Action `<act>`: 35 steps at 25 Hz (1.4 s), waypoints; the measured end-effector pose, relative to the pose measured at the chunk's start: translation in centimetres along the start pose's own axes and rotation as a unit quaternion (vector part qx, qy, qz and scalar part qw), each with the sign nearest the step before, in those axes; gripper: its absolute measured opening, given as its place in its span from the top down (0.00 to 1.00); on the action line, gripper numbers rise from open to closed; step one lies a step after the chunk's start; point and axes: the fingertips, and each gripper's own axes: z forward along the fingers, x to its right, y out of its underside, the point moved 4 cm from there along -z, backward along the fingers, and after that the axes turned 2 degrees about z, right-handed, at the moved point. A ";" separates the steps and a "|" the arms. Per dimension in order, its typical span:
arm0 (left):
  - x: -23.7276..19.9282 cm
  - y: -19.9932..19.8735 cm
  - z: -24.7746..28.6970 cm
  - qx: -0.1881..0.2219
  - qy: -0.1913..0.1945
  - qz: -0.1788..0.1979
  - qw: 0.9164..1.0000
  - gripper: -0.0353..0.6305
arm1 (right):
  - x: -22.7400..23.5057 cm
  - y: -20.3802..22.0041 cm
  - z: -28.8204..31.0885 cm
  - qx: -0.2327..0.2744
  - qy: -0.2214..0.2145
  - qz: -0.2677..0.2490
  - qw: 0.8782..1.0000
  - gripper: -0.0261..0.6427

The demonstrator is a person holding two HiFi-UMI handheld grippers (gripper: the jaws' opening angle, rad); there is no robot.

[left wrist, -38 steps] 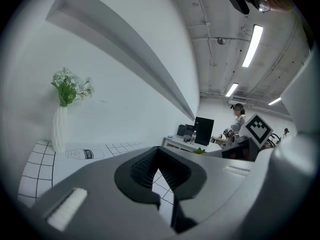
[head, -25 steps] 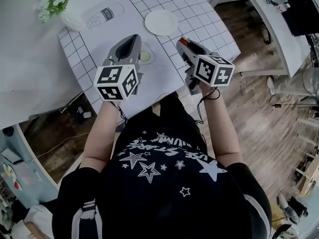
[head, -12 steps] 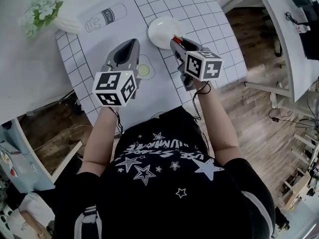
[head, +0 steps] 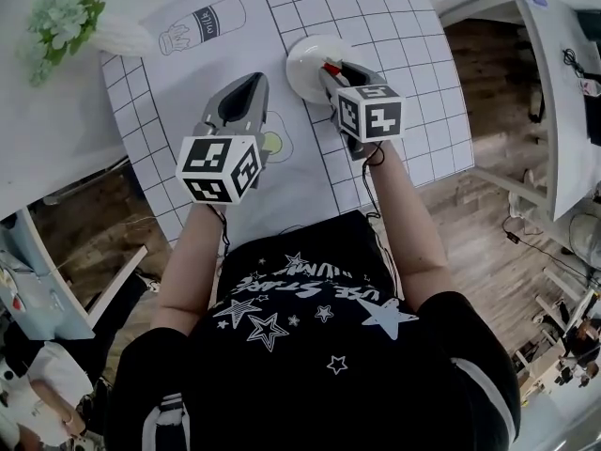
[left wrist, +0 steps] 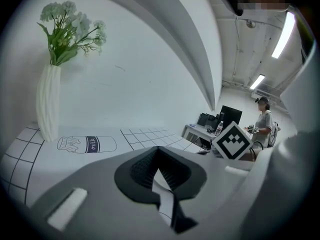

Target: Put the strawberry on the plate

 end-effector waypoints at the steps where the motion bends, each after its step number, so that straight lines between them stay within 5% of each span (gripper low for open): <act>1: 0.0 0.1 0.1 -0.002 0.000 -0.001 1.000 0.94 | 0.0 0.1 0.3 -0.006 0.000 -0.002 1.000 0.74; 18: 0.5 0.5 -1.9 -0.007 0.013 -0.002 1.000 0.94 | -0.3 1.0 -0.2 -0.029 0.036 -0.008 0.999 0.71; 28: 0.5 0.1 -7.9 0.030 0.029 -0.011 0.999 0.94 | -3.1 1.4 -7.7 0.022 0.075 -0.002 0.997 0.71; 35: 3.2 0.0 -11.6 0.052 0.079 0.008 0.995 0.94 | -6.0 3.7 -14.0 0.064 0.103 0.026 0.992 0.72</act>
